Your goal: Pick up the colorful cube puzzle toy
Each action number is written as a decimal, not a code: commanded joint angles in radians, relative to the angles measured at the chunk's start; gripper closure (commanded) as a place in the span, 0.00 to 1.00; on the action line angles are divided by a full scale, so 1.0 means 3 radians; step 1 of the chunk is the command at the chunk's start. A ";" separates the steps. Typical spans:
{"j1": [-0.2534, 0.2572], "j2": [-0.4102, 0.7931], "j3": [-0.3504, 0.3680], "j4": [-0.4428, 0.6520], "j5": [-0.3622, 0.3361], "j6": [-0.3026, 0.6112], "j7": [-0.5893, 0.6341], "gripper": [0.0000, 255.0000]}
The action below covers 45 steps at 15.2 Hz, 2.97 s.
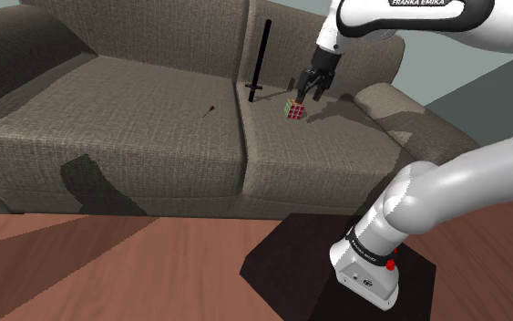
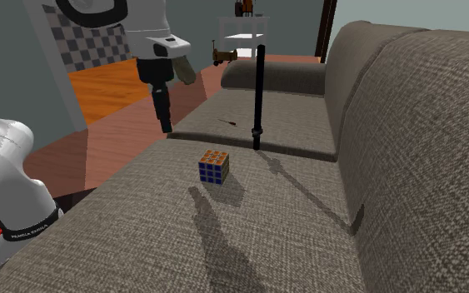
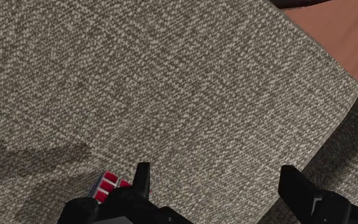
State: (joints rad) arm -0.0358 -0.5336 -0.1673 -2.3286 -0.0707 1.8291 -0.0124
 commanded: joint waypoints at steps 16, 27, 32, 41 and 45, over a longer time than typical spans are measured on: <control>-0.0141 0.1217 -0.0436 0.0392 0.0039 0.0716 -0.0423 0.00; -0.0144 0.1231 -0.0441 0.0382 0.0042 0.0740 -0.0431 1.00; -0.0140 0.1170 -0.0427 0.0502 0.0030 0.0561 -0.0415 1.00; -0.0134 0.1089 -0.0405 0.0828 0.0020 0.0155 -0.0404 1.00; -0.0132 0.1079 -0.0401 0.0914 0.0020 0.0059 -0.0403 1.00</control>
